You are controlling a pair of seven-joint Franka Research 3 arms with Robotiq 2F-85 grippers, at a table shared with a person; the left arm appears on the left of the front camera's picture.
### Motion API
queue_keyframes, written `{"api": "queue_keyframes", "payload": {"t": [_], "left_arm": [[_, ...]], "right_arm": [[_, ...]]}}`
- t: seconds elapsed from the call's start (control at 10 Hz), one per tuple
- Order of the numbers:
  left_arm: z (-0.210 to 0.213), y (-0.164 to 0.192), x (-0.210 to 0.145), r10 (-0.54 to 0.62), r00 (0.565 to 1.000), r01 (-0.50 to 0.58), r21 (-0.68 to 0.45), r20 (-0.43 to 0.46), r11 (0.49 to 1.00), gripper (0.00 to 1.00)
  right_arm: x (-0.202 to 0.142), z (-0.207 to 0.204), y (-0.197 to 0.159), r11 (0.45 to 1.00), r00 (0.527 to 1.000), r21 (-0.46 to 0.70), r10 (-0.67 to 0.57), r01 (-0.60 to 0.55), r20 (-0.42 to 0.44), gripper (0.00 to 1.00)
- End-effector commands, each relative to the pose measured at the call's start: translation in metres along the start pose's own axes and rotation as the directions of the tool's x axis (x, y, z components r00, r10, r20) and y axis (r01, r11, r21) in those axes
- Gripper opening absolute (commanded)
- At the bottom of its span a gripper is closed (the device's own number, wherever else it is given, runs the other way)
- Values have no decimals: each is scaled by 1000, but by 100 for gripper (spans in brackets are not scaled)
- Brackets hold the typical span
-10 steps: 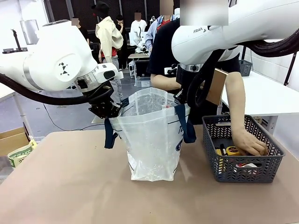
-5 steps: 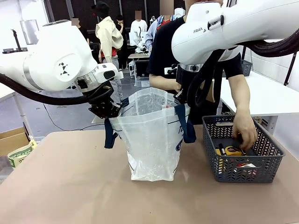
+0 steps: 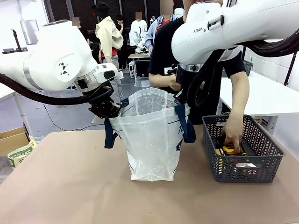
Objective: Transfer purchased items from the store into the shopping bag.
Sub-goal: Move the Reusable shopping bag to the right side of the table.
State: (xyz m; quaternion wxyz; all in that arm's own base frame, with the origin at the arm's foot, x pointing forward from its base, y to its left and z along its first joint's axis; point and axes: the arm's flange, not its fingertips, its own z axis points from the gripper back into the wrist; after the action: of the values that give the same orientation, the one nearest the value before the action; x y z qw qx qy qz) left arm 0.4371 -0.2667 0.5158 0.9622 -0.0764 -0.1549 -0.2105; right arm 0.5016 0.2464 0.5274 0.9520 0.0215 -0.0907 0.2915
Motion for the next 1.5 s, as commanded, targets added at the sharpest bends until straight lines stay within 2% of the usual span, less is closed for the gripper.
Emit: {"api": "queue_keyframes", "payload": {"t": [0.0, 0.2, 0.7, 0.8, 1.4], "left_arm": [[0, -1, -1, -42, 998, 43, 21, -42, 999, 0], [-4, -5, -2, -73, 994, 76, 31, -78, 997, 0], [-2, -5, -2, -103, 991, 101, -28, -81, 995, 0], [-3, -6, -4, -80, 995, 81, 16, -64, 997, 0], [-3, -6, -4, -80, 995, 81, 16, -64, 997, 0]], "right_arm": [[-2, -3, -1, 999, 999, -33, 31, -33, -38, 0], [-5, -9, -4, 998, 998, -53, 26, -29, -51, 0], [-4, -13, -1, 999, 998, -36, 21, -24, -64, 0], [-3, -4, -2, 999, 999, -28, 16, -17, -32, 0], [-3, -4, -2, 999, 999, -28, 16, -17, -32, 0]]}}
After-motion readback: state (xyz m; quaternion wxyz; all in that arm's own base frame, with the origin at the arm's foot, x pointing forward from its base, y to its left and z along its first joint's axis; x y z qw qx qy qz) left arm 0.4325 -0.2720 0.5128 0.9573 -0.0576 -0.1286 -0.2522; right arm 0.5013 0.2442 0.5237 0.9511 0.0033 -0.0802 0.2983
